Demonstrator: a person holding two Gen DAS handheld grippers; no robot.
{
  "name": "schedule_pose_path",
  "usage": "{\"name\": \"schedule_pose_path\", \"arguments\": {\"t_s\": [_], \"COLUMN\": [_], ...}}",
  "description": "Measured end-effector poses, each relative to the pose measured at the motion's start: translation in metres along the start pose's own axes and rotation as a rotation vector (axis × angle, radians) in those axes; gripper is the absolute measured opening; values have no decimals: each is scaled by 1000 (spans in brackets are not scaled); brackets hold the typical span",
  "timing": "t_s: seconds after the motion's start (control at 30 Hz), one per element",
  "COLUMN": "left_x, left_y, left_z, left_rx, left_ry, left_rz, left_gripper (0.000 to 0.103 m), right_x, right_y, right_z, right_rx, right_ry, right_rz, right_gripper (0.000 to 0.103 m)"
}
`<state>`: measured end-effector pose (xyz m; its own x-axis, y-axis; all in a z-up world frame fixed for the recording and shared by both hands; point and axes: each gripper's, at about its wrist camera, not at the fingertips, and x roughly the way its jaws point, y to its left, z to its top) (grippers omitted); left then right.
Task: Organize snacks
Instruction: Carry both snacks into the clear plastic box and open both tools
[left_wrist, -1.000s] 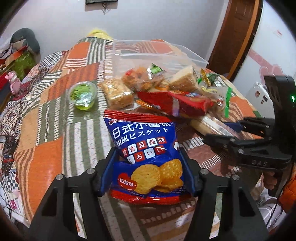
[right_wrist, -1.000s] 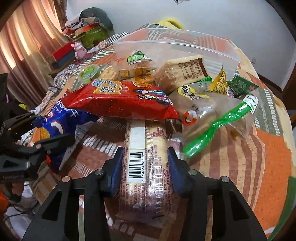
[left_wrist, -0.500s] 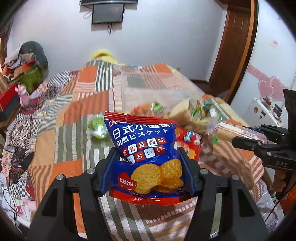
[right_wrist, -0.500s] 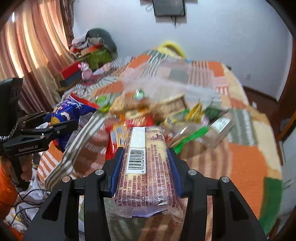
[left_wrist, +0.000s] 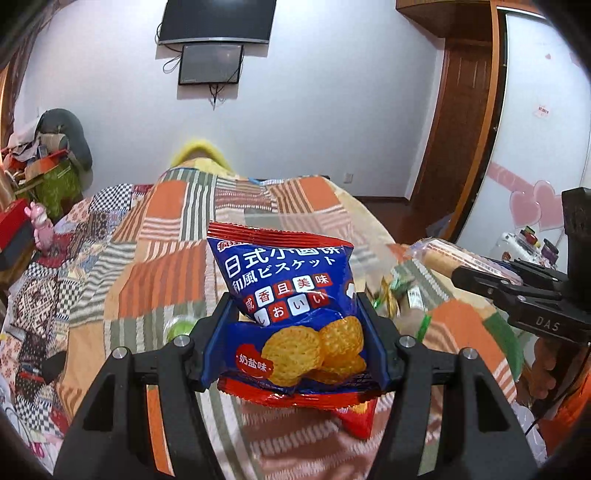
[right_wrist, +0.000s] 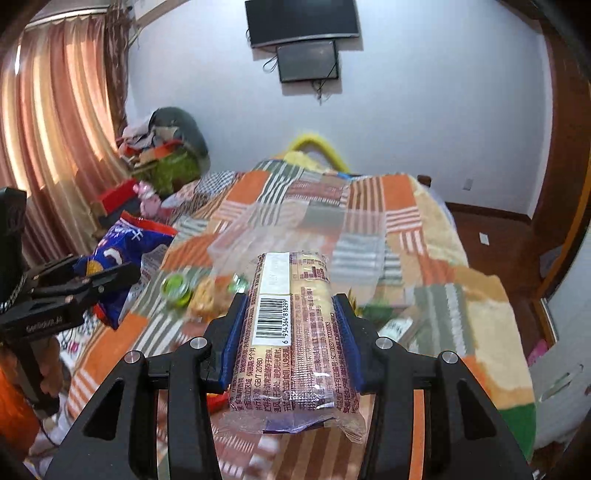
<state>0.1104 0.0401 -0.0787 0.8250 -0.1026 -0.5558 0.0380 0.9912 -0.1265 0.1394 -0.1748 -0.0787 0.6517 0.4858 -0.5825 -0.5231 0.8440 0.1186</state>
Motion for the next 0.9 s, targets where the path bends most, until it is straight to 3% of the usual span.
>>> {"name": "schedule_pose_path", "arguments": {"t_s": [0.43, 0.9], "left_x": [71, 163], "left_y": [2, 10], "left_z": [37, 57], "left_rx": [12, 15], "left_ry": [6, 90], "left_rz": [9, 44], "left_gripper": [62, 62], "right_x": [39, 113], "right_y": [-16, -36], "right_z": [36, 43], "right_rx": [43, 64], "right_ry": [-50, 42], "right_rz": [-40, -84], "right_gripper": [43, 43]}}
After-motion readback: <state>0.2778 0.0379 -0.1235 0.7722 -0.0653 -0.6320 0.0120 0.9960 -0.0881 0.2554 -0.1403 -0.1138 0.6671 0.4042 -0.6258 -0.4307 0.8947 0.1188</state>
